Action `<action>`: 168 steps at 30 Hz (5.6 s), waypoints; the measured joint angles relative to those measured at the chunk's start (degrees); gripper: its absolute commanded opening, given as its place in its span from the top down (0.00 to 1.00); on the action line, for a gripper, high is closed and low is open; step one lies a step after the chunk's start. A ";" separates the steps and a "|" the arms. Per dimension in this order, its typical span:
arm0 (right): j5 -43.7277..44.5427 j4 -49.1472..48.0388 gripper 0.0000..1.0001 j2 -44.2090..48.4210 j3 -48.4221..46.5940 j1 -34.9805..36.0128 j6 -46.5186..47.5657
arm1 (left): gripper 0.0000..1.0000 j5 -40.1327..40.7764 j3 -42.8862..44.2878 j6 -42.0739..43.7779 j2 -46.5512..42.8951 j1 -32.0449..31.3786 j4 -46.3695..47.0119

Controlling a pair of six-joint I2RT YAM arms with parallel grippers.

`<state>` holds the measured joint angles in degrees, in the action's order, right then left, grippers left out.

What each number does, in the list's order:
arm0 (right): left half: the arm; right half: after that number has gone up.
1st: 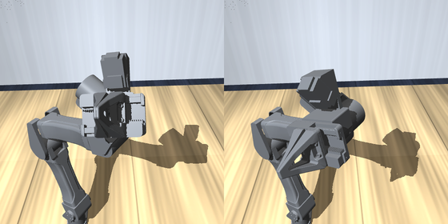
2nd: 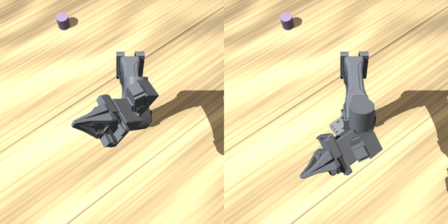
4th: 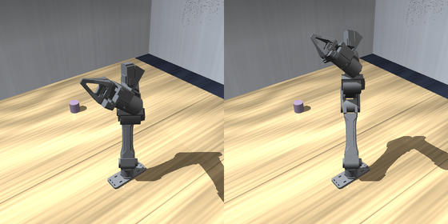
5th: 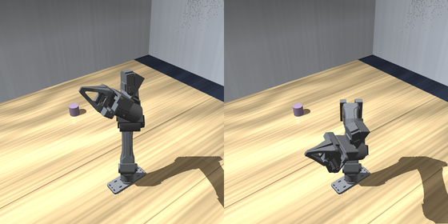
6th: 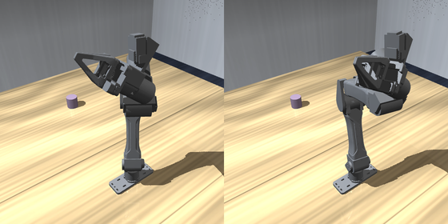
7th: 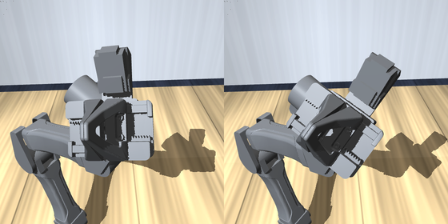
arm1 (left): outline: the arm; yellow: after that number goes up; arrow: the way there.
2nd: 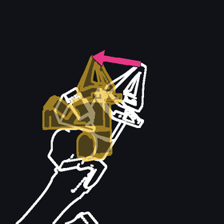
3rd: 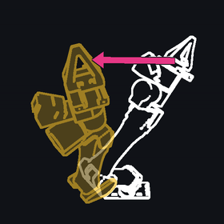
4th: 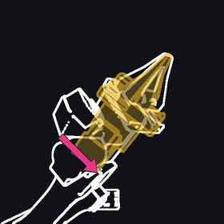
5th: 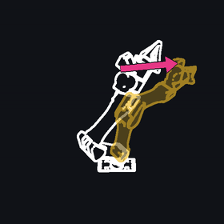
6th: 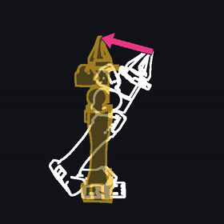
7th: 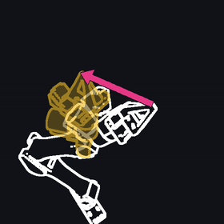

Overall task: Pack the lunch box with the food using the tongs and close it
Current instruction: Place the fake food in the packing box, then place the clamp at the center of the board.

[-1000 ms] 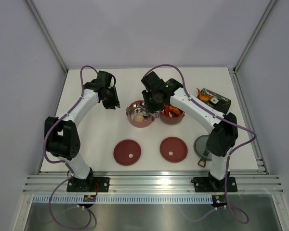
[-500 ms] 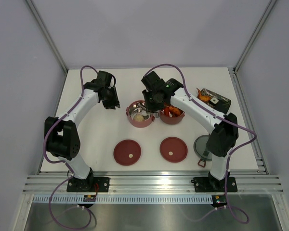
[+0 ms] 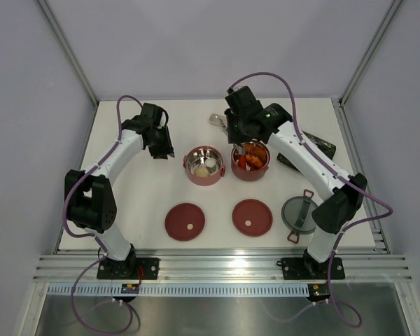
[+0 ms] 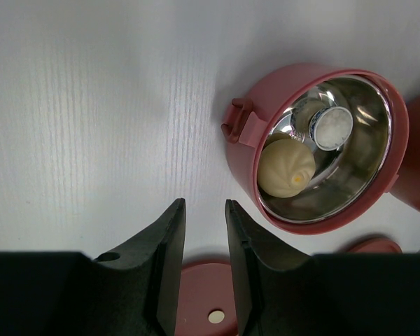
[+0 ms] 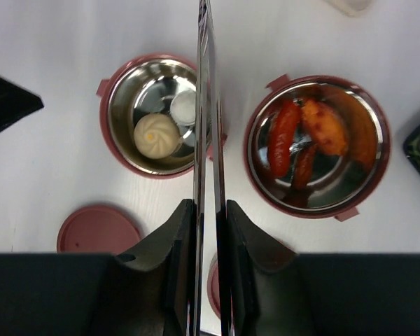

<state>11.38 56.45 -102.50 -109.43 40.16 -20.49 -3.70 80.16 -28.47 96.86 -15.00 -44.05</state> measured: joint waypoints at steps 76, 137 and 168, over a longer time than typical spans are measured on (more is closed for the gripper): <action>-4.63 -6.10 1.00 40.26 54.38 -22.53 -13.31 | 0.67 -2.12 2.01 0.76 1.88 0.87 0.00; -0.15 -34.51 0.93 -25.83 3.63 -31.21 8.22 | 0.67 -2.12 1.97 0.57 1.88 3.67 -1.66; -1.70 -30.56 0.21 -26.14 -0.04 -31.56 8.55 | 0.67 -2.01 -0.17 0.57 -1.20 3.65 -2.62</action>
<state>9.67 25.89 -128.64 -109.47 8.60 -11.94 -5.72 79.99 -27.90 95.66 -11.35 -46.68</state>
